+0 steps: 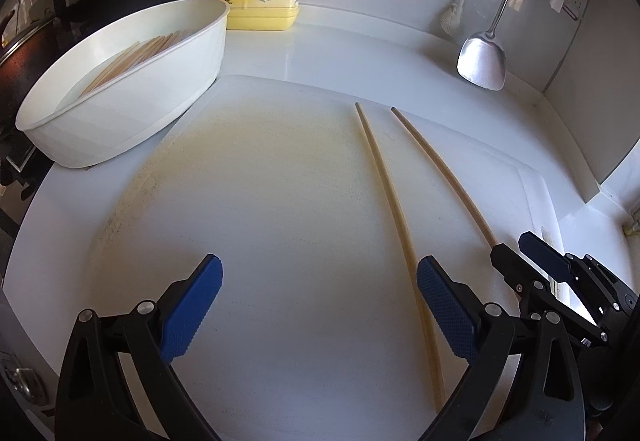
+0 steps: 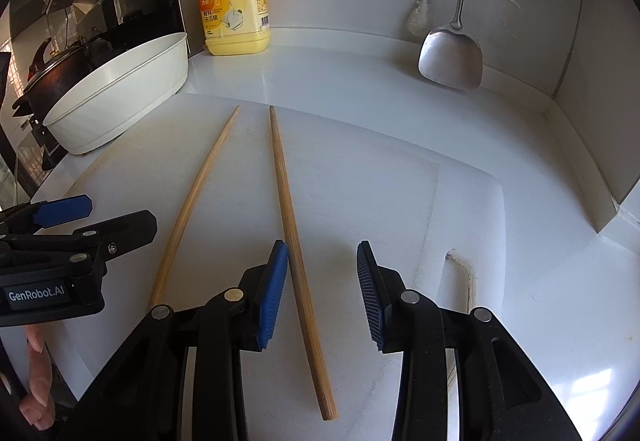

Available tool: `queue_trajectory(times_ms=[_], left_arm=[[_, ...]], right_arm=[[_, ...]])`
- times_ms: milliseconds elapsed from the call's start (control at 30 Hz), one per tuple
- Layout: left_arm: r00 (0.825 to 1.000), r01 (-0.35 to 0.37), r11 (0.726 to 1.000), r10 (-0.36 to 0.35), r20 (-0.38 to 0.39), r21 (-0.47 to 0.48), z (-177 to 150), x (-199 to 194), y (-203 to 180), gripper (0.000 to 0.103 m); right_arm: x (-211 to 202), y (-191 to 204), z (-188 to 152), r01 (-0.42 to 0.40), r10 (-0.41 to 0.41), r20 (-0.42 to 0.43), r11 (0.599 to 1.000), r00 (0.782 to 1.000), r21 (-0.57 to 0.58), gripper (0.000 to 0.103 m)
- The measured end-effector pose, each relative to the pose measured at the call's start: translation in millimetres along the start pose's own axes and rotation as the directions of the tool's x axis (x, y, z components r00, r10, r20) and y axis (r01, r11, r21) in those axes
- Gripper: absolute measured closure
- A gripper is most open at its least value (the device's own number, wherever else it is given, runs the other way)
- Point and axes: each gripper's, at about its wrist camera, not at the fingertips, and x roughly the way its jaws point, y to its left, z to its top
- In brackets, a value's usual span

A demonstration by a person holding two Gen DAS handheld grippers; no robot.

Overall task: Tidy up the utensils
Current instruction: 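Nudge the two chopsticks apart with the right tool fingers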

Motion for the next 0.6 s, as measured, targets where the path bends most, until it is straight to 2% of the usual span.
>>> queue_trajectory(times_ms=[400,600], left_arm=[[0.999,-0.032,0.999,0.033,-0.016,0.031,-1,10,-15,0.007],[0.997,-0.081,0.994,0.082,-0.011,0.071,-4,14,-23,0.006]], right_arm=[[-2,-7,-2,-0.006,0.006,0.0,1.0,1.0,0.0,0.068],[-2,-7,-2,-0.007,0.007,-0.003,1.0,1.0,-0.008,0.068]])
